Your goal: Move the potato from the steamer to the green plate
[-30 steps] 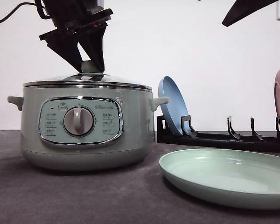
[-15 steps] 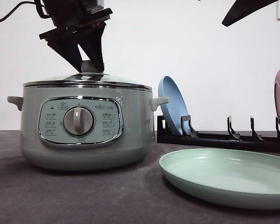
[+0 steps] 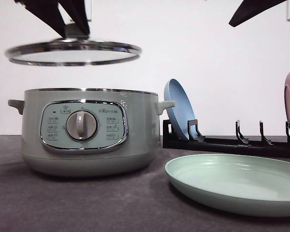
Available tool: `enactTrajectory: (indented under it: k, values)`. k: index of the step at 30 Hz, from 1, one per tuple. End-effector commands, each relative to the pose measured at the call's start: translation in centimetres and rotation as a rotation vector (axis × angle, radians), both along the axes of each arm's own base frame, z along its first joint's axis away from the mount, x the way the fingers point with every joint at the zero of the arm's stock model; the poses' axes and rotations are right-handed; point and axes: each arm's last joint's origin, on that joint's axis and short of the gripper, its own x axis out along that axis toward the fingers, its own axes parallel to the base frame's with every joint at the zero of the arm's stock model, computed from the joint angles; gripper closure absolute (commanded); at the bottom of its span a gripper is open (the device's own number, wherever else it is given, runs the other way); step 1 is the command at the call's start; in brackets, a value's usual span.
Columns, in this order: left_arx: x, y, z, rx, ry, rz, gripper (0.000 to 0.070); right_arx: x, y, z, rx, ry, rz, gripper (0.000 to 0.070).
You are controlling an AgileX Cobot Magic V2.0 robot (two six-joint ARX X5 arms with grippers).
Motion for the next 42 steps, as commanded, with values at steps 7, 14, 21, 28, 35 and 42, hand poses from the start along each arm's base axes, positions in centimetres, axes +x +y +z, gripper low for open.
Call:
enactTrajectory:
  k: [7,14,21,28,35,42]
  values:
    - [-2.4,4.7,3.9,-0.022,-0.138,0.149,0.07,0.2,0.3,0.7,0.03,-0.03,-0.001,0.0237]
    - [-3.8,8.1,5.0,-0.019,-0.162,0.269,0.07,1.0,0.9,0.7,0.073,-0.04,-0.021,0.0236]
    - [-4.9,9.8,5.5,-0.016,-0.171,0.335,0.07,3.5,2.8,1.5,0.086,-0.031,-0.004,0.023]
    - [-5.5,10.3,5.9,-0.018,-0.187,0.355,0.07,8.6,6.5,3.0,0.069,-0.05,0.019,0.0226]
    - [-5.8,10.3,6.0,-0.021,-0.194,0.356,0.07,14.1,11.5,2.0,0.045,-0.043,0.051,0.0204]
    - [-5.8,10.3,6.0,-0.021,-0.195,0.356,0.07,17.8,16.3,-1.2,0.016,-0.016,0.085,0.0204]
